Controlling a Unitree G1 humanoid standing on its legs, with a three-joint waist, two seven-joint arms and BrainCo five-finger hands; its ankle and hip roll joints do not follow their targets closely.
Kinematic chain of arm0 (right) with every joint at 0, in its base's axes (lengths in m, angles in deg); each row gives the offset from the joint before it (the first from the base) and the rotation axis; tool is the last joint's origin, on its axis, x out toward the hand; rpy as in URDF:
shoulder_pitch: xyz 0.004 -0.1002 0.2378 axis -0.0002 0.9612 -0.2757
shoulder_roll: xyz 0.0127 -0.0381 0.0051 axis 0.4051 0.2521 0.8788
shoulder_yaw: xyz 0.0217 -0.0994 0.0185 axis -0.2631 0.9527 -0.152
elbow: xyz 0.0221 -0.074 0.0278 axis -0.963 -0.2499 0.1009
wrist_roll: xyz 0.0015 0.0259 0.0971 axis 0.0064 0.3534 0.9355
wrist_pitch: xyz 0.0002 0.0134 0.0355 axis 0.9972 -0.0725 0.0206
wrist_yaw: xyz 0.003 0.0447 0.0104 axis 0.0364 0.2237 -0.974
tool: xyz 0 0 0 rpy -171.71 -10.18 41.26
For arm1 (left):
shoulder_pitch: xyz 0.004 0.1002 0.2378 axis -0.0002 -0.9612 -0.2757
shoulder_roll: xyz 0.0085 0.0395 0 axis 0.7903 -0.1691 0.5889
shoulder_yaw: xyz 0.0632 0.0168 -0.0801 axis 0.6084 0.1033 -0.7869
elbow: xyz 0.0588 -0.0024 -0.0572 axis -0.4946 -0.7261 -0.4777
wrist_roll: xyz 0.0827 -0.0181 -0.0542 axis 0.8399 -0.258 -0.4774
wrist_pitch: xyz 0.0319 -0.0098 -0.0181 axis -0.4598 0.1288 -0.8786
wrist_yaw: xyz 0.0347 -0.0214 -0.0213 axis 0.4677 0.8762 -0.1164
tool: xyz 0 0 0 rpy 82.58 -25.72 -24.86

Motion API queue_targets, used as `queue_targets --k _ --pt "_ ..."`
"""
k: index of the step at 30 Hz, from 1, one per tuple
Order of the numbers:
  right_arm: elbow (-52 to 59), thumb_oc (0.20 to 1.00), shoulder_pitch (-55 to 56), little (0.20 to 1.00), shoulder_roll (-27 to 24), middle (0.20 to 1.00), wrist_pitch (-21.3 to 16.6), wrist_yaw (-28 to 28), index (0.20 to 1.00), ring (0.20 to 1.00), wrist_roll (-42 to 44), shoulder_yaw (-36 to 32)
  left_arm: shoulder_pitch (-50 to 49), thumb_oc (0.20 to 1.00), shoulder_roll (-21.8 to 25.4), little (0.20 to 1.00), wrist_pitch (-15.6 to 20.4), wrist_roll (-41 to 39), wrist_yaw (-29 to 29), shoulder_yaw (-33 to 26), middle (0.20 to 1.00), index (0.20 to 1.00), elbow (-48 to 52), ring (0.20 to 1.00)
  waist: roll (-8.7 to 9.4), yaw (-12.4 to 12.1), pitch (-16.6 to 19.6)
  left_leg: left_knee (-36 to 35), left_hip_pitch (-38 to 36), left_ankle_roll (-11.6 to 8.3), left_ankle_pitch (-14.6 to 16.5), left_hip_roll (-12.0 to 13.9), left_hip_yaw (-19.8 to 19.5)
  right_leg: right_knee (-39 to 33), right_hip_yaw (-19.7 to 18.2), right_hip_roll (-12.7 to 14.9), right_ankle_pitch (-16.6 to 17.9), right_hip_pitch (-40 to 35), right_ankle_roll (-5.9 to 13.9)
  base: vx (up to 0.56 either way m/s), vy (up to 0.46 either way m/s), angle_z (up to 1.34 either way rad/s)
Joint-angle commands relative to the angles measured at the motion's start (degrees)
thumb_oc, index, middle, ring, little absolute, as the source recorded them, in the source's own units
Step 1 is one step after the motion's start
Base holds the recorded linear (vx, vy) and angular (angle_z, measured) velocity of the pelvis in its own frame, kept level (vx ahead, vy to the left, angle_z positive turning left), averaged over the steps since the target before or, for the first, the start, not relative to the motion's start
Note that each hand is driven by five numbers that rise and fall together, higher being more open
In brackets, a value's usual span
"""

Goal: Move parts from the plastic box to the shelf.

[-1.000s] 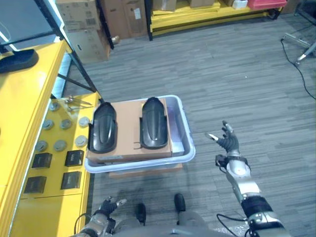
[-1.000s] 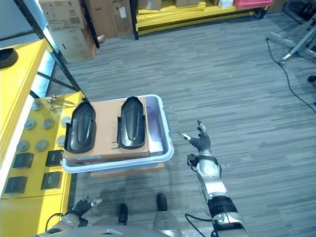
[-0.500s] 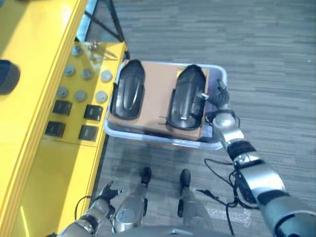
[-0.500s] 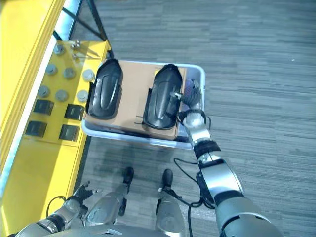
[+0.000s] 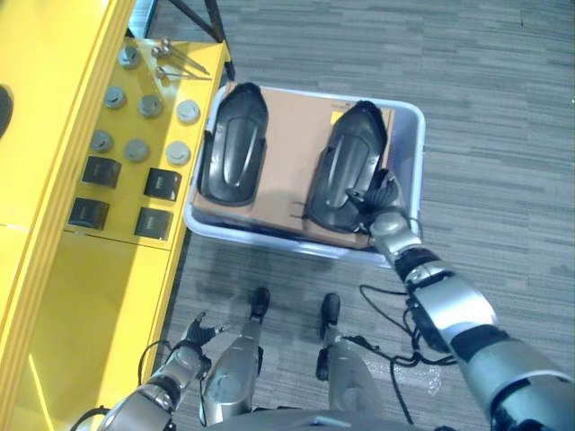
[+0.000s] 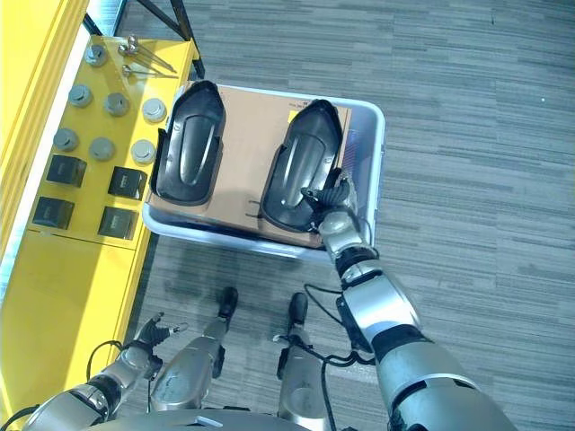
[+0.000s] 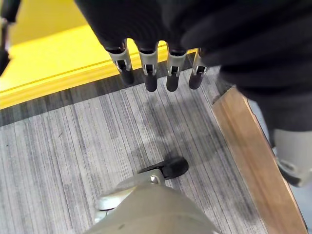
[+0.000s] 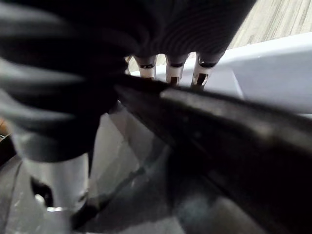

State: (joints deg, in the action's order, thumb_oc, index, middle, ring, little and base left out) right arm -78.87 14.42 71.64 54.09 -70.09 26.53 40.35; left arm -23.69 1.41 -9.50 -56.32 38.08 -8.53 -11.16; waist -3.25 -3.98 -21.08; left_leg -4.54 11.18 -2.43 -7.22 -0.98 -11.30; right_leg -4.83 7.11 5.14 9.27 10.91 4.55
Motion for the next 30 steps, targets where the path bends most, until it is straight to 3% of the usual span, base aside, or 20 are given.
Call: queue_targets --k 1,2,7,13,18,23,24,28,30 --pt "-3.5 0.341 -0.2 0.341 0.9 0.341 0.5 3.6 0.341 0.341 -2.6 3.4 2.6 1.000 0.5 1.000 -0.7 -1.2 -2.0 0.8 1.000 1.000 -4.4 1.000 0.47 -0.7 2.0 -0.5 1.2 -1.28 0.3 -0.1 -0.4 0.1 -2.0 2.1 -3.2 -2.5 3.46 0.00 0.000 0.00" --pt "-3.6 0.200 -0.2 0.200 0.9 0.200 0.5 3.6 0.200 0.200 -2.6 3.5 2.6 1.000 0.5 1.000 -0.7 -1.2 -2.0 0.8 1.000 1.000 -4.4 1.000 0.47 -0.7 2.0 -0.5 1.2 -1.28 0.3 -0.1 -0.4 0.1 -2.0 2.1 -3.2 -2.5 3.46 0.00 0.000 0.00" --pt "-8.4 0.200 -1.7 0.200 0.6 0.200 1.2 5.5 0.200 0.200 -2.9 4.2 3.0 1.000 0.8 1.000 -0.1 -1.1 -1.5 1.8 1.000 1.000 -2.9 1.000 -0.02 -1.1 2.1 -0.5 1.3 -1.39 0.2 -0.4 -0.7 0.1 -1.4 2.5 -3.2 -2.6 3.53 0.00 0.000 0.01" --pt "-4.7 0.200 0.0 0.200 -2.1 0.200 1.5 5.6 0.200 0.200 -6.5 5.3 2.5 1.000 1.3 1.000 1.2 -0.7 -1.3 2.1 1.000 1.000 1.4 1.000 0.21 -0.7 2.8 -0.5 0.1 -1.37 0.6 -0.2 -0.2 0.1 -1.4 2.5 -3.4 -3.6 3.65 0.00 -0.010 0.04" --pt "22.8 0.200 7.9 0.200 -12.2 0.200 1.7 4.1 0.200 0.200 -13.2 1.6 -5.9 1.000 6.3 1.000 4.2 -7.2 0.7 -3.0 1.000 1.000 26.3 1.000 0.28 -0.1 4.1 -0.5 -2.3 -1.11 1.5 0.3 0.8 0.3 -1.7 2.5 -4.4 -5.6 3.78 0.01 -0.011 -0.01" --pt "34.4 0.200 13.8 0.200 -18.2 0.200 1.7 5.4 0.200 0.200 -19.8 -2.6 -8.4 1.000 7.2 1.000 4.9 -17.8 3.2 -7.1 1.000 1.000 39.6 1.000 0.45 0.2 7.4 -0.5 -5.5 -1.14 2.1 0.6 1.1 0.3 -0.9 3.1 -5.7 -9.3 3.77 0.06 -0.051 -0.11" --pt "38.8 0.200 15.0 0.200 -20.2 0.200 2.2 6.4 0.200 0.200 -23.9 -3.2 -8.4 1.000 7.6 1.000 4.8 -20.8 4.0 -7.7 1.000 1.000 46.2 1.000 0.43 0.5 8.7 -0.5 -7.1 -1.19 2.5 0.7 1.4 0.5 -0.6 3.2 -6.3 -10.9 3.68 0.06 -0.072 -0.01" --pt "46.0 0.200 16.3 0.200 -22.9 0.200 1.8 8.5 0.200 0.200 -32.6 -3.0 -6.7 1.000 9.5 1.000 5.0 -22.8 4.6 -9.0 1.000 1.000 58.5 1.000 0.76 0.8 12.3 -0.3 -10.3 -1.16 3.1 1.1 2.3 1.1 -1.1 3.1 -7.3 -13.7 3.62 0.04 -0.063 -0.01" --pt "47.6 0.200 16.8 0.200 -23.0 0.200 1.4 8.7 0.200 0.200 -33.2 -3.0 -6.2 1.000 9.3 1.000 5.1 -23.3 4.2 -9.1 1.000 1.000 59.3 1.000 0.84 0.8 12.8 -0.2 -11.1 -1.10 3.5 1.2 2.6 1.2 -1.3 3.0 -7.6 -14.3 3.51 0.05 -0.047 -0.13"
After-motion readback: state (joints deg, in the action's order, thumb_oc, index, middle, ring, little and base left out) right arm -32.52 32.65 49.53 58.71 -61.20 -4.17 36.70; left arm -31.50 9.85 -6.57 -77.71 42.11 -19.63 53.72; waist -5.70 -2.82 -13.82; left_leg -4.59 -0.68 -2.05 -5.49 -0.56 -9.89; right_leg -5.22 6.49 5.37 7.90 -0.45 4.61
